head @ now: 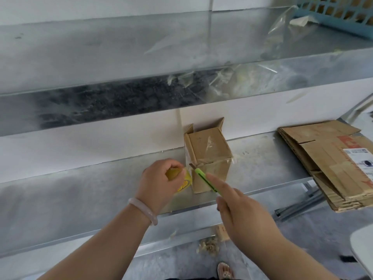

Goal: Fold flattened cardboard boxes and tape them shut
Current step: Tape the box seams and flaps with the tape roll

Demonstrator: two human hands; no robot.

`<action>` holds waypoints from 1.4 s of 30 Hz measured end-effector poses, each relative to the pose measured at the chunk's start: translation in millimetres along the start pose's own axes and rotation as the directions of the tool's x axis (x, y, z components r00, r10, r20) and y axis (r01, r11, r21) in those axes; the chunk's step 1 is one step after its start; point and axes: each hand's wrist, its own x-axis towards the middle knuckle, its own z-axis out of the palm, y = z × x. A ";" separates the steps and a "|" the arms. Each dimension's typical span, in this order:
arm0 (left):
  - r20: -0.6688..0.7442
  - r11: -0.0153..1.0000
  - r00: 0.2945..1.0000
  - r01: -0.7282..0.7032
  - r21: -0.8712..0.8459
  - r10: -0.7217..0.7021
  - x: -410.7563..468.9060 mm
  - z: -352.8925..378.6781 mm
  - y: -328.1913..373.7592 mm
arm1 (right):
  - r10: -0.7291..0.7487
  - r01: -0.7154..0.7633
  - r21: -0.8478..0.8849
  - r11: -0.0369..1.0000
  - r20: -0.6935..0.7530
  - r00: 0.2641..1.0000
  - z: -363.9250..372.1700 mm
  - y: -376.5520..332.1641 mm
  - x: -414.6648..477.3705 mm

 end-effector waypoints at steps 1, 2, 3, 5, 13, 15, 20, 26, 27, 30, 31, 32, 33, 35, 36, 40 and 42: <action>0.000 1.000 1.000 0.008 0.007 -0.008 0.1 -0.5 -0.3 | 0.009 -0.008 -0.035 0.999 0.017 1.000 2.4 -5.2 2.9; 0.002 1.000 1.000 0.013 0.012 -0.013 0.4 -0.8 -0.2 | 0.020 -0.018 -0.066 0.998 0.031 0.999 5.4 -9.3 5.6; 0.005 1.000 1.000 0.013 0.012 -0.013 0.3 -1.1 0.4 | 0.037 -0.033 -0.093 0.995 0.047 0.998 7.9 -12.7 8.2; 0.021 1.000 1.000 0.004 0.005 -0.004 0.0 -1.2 2.8 | 0.072 -0.062 -0.139 0.988 0.068 0.995 11.4 -19.4 12.6; 0.029 1.000 1.000 0.013 -0.009 -0.013 -0.9 -1.8 7.9 | 0.141 -0.106 -0.291 0.951 0.104 0.984 21.7 -28.7 18.0; 0.025 0.999 0.999 0.032 -0.023 -0.032 -0.6 -1.8 9.7 | 0.149 -0.106 -0.303 0.947 0.123 0.981 21.7 -26.5 16.2; 0.031 1.000 1.000 0.000 -0.023 0.000 2.1 3.8 9.8 | 0.145 -0.105 -0.313 0.944 0.107 0.984 23.4 -24.1 20.0; 0.016 0.996 0.997 0.073 -0.046 -0.072 6.0 2.4 12.0 | 0.155 -0.110 -0.312 0.944 0.122 0.980 23.8 -16.2 18.4; 0.023 0.997 0.998 0.065 -0.042 -0.064 4.6 2.5 13.1 | 0.160 -0.113 -0.314 0.943 0.125 0.979 24.4 -16.0 19.5; 0.040 0.999 0.999 0.036 -0.034 -0.034 1.1 4.0 16.4 | 0.183 -0.135 -0.310 0.941 0.130 0.974 24.4 -17.7 25.2; 0.032 0.999 0.999 0.037 -0.037 -0.036 1.4 3.5 16.1 | 0.184 -0.138 -0.307 0.942 0.125 0.975 25.6 -16.2 26.2; 0.015 0.999 0.999 0.038 -0.030 -0.038 2.5 2.3 13.8 | 0.174 -0.132 -0.299 0.945 0.118 0.978 26.7 -13.3 25.7; -0.011 0.999 0.999 0.035 -0.012 -0.035 4.6 0.6 9.6 | 0.150 -0.112 -0.289 0.951 0.114 0.982 27.4 -9.7 23.8; -0.070 0.999 0.997 0.018 0.035 -0.016 8.3 -3.9 -2.0 | 0.061 -0.035 -0.265 0.964 0.091 0.994 32.9 3.4 15.2; -0.093 0.999 0.996 0.009 0.051 -0.004 9.3 -6.2 -8.1 | -0.002 0.013 -0.232 0.973 0.048 0.999 36.1 10.6 9.4; -0.097 0.989 0.993 -0.054 0.137 0.068 10.4 -8.1 -32.7 | -0.089 0.084 -0.030 0.996 -0.255 0.963 29.9 41.8 -8.9; -0.092 0.982 0.993 -0.056 0.182 0.074 10.4 -5.6 -44.3 | 0.005 0.001 0.015 1.000 -0.433 0.902 19.6 61.8 -7.4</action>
